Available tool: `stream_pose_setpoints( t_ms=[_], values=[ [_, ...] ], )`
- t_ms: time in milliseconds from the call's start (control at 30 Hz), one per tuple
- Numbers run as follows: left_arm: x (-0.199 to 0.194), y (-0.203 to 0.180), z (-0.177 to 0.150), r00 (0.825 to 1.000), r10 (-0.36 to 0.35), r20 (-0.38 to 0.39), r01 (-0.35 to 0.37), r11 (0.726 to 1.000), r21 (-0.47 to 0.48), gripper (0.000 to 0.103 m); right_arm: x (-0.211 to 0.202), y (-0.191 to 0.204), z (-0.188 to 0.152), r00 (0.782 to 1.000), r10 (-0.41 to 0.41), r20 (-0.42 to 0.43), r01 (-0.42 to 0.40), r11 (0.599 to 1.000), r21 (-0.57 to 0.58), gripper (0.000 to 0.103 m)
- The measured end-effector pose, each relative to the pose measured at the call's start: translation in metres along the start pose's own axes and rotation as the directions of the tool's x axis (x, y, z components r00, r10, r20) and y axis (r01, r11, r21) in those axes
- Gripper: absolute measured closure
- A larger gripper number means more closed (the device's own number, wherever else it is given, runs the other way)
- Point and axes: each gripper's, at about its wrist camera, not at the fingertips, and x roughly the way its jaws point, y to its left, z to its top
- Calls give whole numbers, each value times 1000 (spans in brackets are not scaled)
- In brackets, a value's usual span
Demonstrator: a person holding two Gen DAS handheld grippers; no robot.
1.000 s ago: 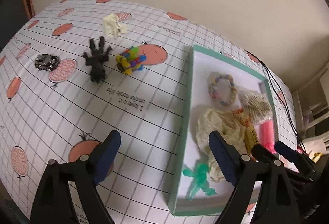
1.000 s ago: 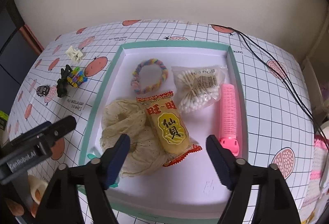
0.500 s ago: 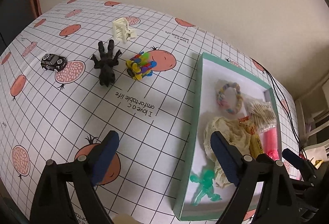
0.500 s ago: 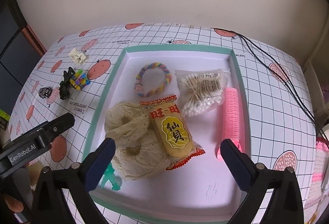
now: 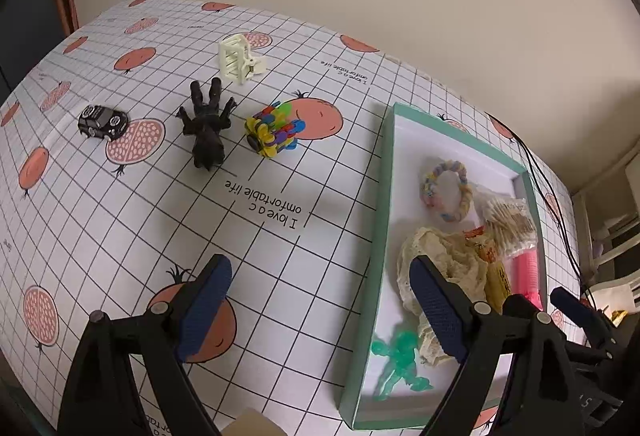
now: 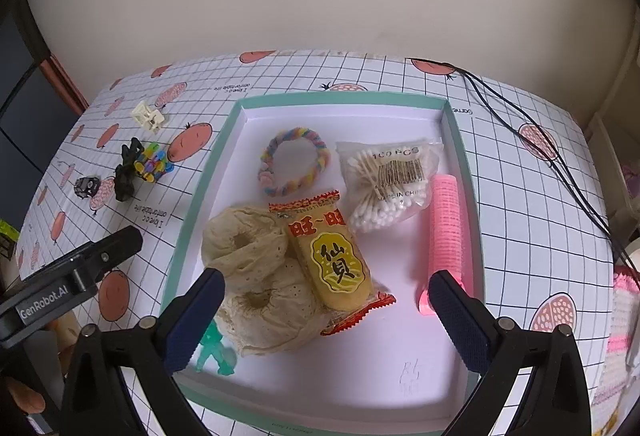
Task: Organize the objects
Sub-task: 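Move both tools back toward the toy car and block toy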
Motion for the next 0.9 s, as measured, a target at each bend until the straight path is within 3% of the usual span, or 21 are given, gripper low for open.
stream_pose_setpoints(
  t_ms=[200, 533, 900],
  values=[
    [-6, 3, 5, 998, -56, 13, 57, 998, -19, 12, -6, -7, 4, 1000, -6, 27, 5, 999, 53, 0],
    [-34, 16, 20, 987, -86, 137, 82, 996, 34, 12, -6, 10, 13, 998, -25, 61, 22, 999, 39, 0],
    [-44, 82, 42, 983, -62, 172, 71, 996, -47, 12, 2, 54, 26, 996, 37, 77, -42, 997, 59, 0]
  ],
)
